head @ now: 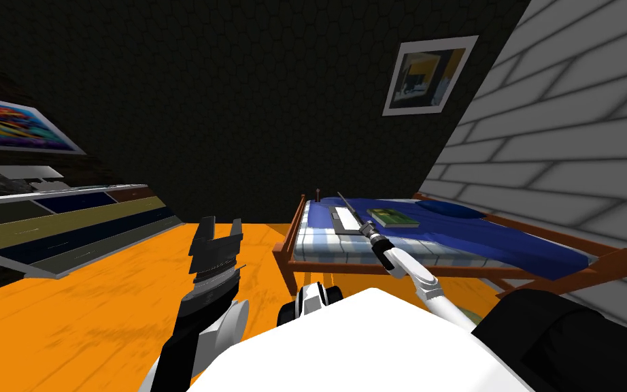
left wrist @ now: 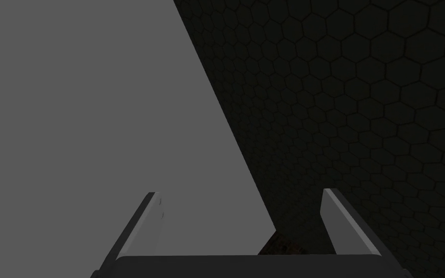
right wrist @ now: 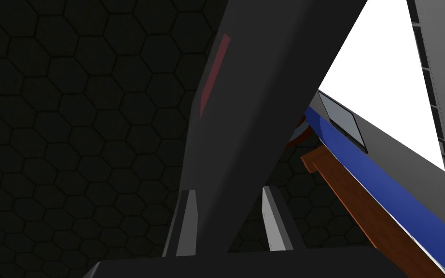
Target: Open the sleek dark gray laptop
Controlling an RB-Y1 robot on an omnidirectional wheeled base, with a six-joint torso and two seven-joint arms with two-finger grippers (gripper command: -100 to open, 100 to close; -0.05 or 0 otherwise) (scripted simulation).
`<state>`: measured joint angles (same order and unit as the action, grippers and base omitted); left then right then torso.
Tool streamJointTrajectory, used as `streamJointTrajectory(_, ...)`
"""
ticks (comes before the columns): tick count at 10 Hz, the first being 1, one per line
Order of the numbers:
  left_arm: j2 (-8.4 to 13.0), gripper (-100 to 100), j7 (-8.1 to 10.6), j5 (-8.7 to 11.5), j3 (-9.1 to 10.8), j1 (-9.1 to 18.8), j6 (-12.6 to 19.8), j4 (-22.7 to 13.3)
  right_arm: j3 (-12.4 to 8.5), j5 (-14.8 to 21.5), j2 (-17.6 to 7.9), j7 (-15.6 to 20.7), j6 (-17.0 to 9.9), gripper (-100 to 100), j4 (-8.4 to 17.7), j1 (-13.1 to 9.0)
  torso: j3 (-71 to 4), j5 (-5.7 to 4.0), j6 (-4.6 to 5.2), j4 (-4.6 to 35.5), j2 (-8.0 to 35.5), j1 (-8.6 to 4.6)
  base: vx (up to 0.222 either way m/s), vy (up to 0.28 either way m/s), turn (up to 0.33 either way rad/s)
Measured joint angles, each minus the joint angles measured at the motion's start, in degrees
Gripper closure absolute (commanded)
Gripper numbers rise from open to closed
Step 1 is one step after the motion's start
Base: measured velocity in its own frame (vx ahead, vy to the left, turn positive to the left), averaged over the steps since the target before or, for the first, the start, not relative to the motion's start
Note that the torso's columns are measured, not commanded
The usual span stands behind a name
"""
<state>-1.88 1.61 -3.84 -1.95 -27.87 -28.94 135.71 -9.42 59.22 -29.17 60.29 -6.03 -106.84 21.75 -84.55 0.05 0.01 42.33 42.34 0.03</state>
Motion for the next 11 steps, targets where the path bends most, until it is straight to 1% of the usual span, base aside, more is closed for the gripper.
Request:
streamJointTrajectory(3,0.0,0,0.0,0.0,0.0,0.0,0.0,0.0,1.87,5.16,2.89,4.94,-2.34,100,-0.07,-0.37,0.01,0.05,0.0,0.03,0.02,0.1,-0.017,-0.019,0.063)
streamJointTrajectory(5,0.0,0,0.0,0.0,0.0,0.0,0.0,0.0,2.47,7.73,4.17,6.87,-3.09,100,-0.24,-0.33,0.04,0.05,-0.01,0.05,0.07,0.09,-0.014,-0.016,0.07)
streamJointTrajectory(7,0.0,0,0.0,0.0,0.0,0.0,0.0,0.0,3.66,11.07,5.95,9.91,-4.57,100,-0.57,-0.34,0.04,0.05,-0.04,0.05,0.06,0.09,-0.014,-0.014,0.052)
streamJointTrajectory(8,0.0,0,0.0,0.0,0.0,-0.01,0.0,0.0,3.83,11.23,6.05,10.29,-4.76,100,-0.52,-0.33,0.02,0.06,0.03,0.05,0.04,0.08,-0.024,-0.028,0.061)
streamJointTrajectory(9,0.0,0,0.0,0.0,0.0,0.0,0.0,0.0,4.25,12.69,6.84,10.74,-5.26,100,0.26,-0.91,0.02,-0.03,-0.03,-0.01,0.02,-0.03,-0.043,-0.061,0.121)
streamJointTrajectory(10,0.0,0,0.0,0.0,0.0,0.0,0.0,0.0,5.13,14.45,7.96,11.81,-6.46,-100,1.14,-1.49,-0.01,-0.09,-0.07,-0.04,-0.04,-0.16,-0.006,0.001,0.003)
streamJointTrajectory(11,0.0,0,0.0,0.0,0.0,-0.01,0.0,0.0,5.16,12.79,6.54,12.4,-6.98,-100,0.85,-1.2,-0.09,-0.03,0.02,-0.07,-0.16,0.02,0.04,0.063,-0.076)
